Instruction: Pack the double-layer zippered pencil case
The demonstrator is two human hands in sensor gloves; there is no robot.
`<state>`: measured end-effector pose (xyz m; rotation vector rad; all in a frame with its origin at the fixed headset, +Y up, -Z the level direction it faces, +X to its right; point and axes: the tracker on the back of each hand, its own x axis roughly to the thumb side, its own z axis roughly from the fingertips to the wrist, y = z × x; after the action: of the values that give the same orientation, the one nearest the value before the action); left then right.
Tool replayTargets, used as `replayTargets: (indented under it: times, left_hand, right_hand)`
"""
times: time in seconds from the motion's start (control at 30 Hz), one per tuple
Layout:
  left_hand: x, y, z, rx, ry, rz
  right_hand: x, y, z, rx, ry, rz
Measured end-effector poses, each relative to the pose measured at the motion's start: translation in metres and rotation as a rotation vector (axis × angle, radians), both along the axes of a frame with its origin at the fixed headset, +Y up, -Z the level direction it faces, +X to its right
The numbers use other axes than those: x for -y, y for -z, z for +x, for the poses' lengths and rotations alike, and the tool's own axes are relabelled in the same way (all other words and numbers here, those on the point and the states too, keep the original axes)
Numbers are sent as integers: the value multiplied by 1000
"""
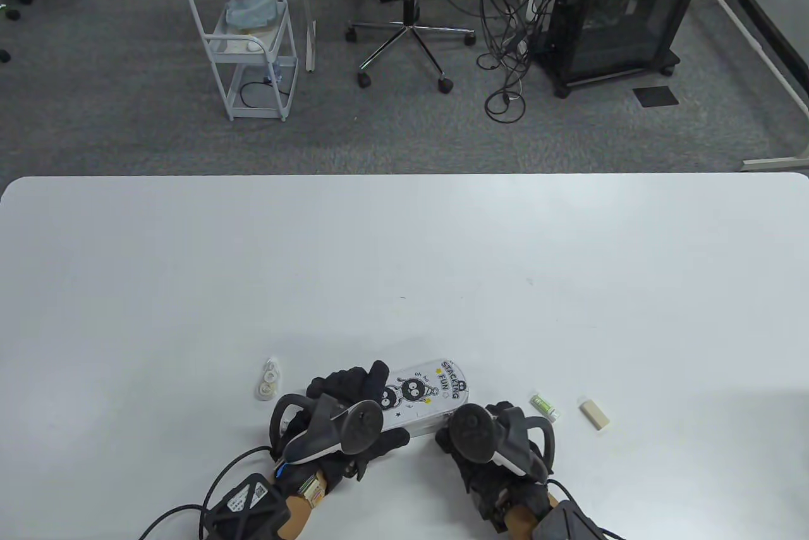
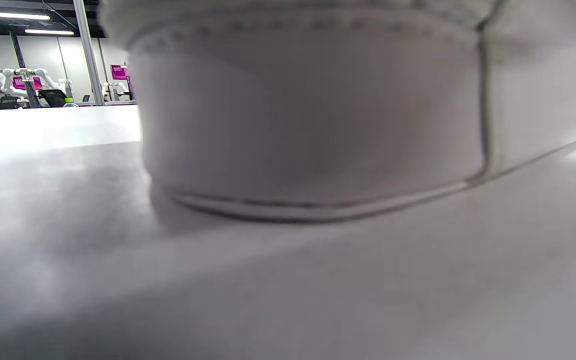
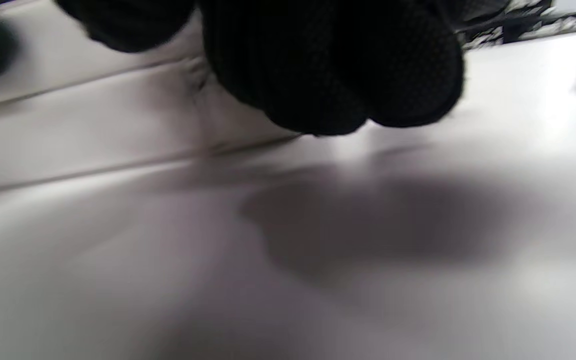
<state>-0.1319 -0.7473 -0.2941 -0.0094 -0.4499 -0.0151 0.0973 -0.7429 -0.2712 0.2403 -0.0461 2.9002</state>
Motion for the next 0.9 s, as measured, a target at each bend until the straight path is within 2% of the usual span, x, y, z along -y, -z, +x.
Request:
replayTargets:
  times: [0.07, 0.1, 0.23, 0.27, 0.3, 0.4, 0.53, 0.67, 0.83, 0.9]
  left_hand:
    - [0, 0, 1, -7, 9, -12]
    - [0, -1, 2, -9, 16, -13]
    - [0, -6, 9, -22, 10, -37]
    - [0, -8, 12, -11, 9, -37]
    - [0, -10, 15, -22, 15, -29]
    - [2, -15, 20, -9, 4, -18]
    - [2, -13, 20, -21, -5, -23]
    - [2, -13, 20, -22, -2, -22]
    - [1, -12, 19, -16, 5, -20]
    - [-1, -10, 18, 24, 10, -7]
  right_hand:
    - [-8, 2, 14, 60, -45, 97]
    - [-8, 3, 18, 72, -47, 100]
    - [1, 5, 16, 41, 50, -21]
    - [5, 6, 12, 28, 35, -67]
    - [6, 5, 8, 47, -15, -59]
    - [4, 8, 7, 91, -87, 81]
    - [1, 9, 9, 81, 1, 133]
    - [-2, 6, 5, 58, -68, 218]
    - [-4, 6, 12, -40, -108, 187]
    - [-6, 6, 23, -49, -2, 138]
